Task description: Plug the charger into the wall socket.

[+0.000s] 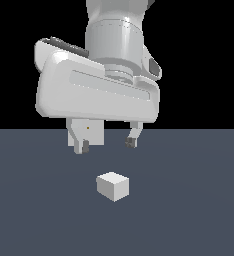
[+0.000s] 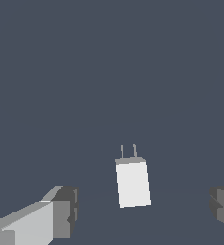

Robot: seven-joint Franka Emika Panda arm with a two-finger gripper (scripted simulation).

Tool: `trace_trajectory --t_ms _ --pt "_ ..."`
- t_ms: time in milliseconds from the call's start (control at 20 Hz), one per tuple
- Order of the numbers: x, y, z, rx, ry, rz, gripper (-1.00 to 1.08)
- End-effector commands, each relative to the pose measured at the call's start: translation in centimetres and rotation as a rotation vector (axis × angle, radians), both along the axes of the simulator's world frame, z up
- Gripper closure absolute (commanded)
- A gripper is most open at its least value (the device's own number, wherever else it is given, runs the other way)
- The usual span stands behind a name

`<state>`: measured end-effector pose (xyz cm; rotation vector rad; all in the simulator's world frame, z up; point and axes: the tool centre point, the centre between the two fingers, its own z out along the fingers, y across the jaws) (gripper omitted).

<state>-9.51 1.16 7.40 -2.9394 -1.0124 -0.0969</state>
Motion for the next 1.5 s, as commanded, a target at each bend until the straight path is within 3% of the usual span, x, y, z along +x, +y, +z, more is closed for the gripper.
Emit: trace_trajectory --t_ms 0,750,1450 --pt "-0.3 -0.2 -0.4 0.002 -0.008 0.036 -0.92" --pt "-0.8 -0.5 -1.6 0.004 -0.019 0.088 -0.92" --pt "-0.8 -0.5 -6.1 0.004 -0.019 0.092 -0.92"
